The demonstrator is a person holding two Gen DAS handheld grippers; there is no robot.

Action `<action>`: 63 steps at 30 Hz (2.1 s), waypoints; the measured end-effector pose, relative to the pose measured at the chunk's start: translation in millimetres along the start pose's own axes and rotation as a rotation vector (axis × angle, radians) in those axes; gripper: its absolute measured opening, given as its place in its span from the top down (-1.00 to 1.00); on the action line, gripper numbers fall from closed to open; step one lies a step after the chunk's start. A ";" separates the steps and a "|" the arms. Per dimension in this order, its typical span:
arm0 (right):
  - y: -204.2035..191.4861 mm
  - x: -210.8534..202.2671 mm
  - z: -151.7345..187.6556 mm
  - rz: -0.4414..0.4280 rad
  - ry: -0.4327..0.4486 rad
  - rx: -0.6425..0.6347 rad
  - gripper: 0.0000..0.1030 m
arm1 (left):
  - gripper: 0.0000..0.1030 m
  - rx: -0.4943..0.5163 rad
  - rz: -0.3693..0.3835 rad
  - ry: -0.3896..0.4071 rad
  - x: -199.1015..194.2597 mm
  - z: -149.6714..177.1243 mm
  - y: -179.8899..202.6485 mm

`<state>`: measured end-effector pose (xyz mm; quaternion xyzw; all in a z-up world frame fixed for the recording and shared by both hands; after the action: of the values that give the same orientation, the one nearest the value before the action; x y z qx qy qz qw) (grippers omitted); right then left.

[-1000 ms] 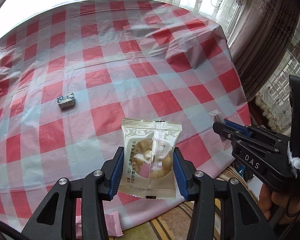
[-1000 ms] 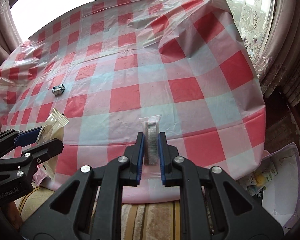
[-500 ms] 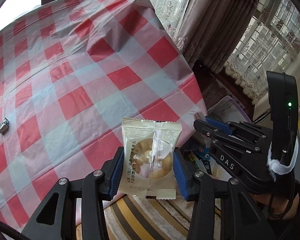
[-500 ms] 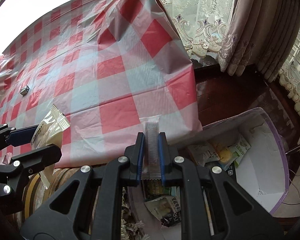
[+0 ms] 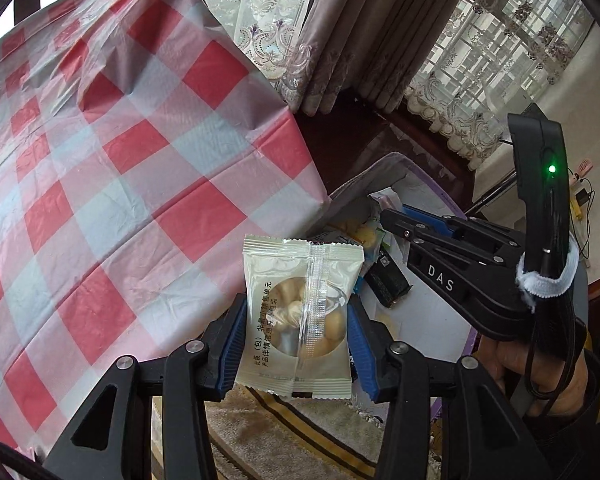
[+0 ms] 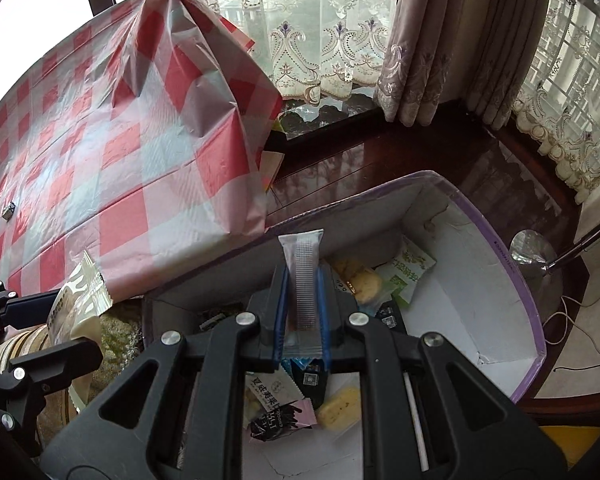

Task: Organize snacks
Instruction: 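Open both tools to drop the two packets into the box, then move both tools back over the table toward the pink bar, then grasp the pink bar with the left tool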

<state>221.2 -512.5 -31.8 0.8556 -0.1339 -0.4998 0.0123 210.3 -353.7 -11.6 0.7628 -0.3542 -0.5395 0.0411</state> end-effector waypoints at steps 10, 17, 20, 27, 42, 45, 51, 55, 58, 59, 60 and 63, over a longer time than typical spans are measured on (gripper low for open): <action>24.5 -1.0 -0.6 0.030 -0.013 0.050 0.37 | -0.14 -0.009 0.074 -0.011 4.1 -0.5 8.1; 16.2 -3.3 -2.5 0.011 -0.004 0.032 0.09 | -0.14 -0.026 0.062 -0.006 2.2 1.9 4.3; 9.5 -4.9 -2.6 -0.001 -0.001 0.021 0.01 | -0.14 -0.037 0.049 0.003 -2.8 4.0 -0.6; -19.0 -14.0 -2.9 -0.031 0.001 -0.031 -0.04 | -0.14 -0.082 -0.003 0.045 -26.2 17.9 -20.0; -111.6 -44.4 11.0 -0.148 0.021 -0.231 -0.20 | -0.14 -0.295 -0.161 0.184 -131.7 98.9 -103.1; -125.4 -48.6 14.2 -0.164 0.022 -0.260 -0.22 | -0.14 -0.314 -0.241 0.192 -155.7 122.0 -123.9; -144.0 -51.4 16.8 -0.172 0.017 -0.303 -0.23 | -0.14 -0.312 -0.349 0.102 -171.8 159.3 -162.6; -153.3 -54.7 15.2 -0.171 0.022 -0.316 -0.23 | -0.14 -0.262 -0.380 0.027 -165.2 165.7 -172.2; -160.8 -56.4 14.4 -0.170 0.021 -0.329 -0.24 | -0.14 -0.234 -0.359 -0.002 -154.6 160.1 -178.4; -163.6 -57.4 14.6 -0.169 0.022 -0.335 -0.24 | -0.14 -0.228 -0.357 -0.022 -149.6 158.1 -181.2; -166.1 -58.2 14.4 -0.169 0.023 -0.342 -0.24 | -0.14 -0.223 -0.361 -0.036 -145.7 155.8 -184.0; -172.6 -59.2 12.7 -0.169 0.025 -0.352 -0.25 | -0.12 -0.218 -0.355 -0.025 -143.3 147.8 -192.2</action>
<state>220.2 -330.5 -14.5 0.8546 0.0282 -0.5041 0.1214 155.8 -79.4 -44.6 0.7974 -0.1545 -0.5828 0.0232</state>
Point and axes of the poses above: each gripper's, at about its wrist camera, not at the fingertips, and x roughly the way its jaws point, y to its right, z to its underside, the point moved 2 cm from there along x, roughly the way its jaws point, and after that the axes turned 12 degrees about z, right-handed, at the moved point
